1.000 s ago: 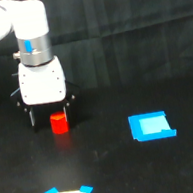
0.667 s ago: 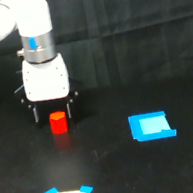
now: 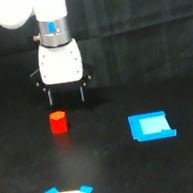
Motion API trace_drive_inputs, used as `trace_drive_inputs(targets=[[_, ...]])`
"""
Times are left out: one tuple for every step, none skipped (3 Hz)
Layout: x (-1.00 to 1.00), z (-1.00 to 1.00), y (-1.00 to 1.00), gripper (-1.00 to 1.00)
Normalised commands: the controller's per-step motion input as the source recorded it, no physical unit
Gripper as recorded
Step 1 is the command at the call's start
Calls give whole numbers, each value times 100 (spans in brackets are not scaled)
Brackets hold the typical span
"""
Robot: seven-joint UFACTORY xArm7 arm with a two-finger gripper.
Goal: Pick up the red object from the table
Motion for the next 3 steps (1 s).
trace_drive_inputs(targets=[[-33, -100, -46, -100], [-100, -87, -100, 36], [12, 0, -100, 97]])
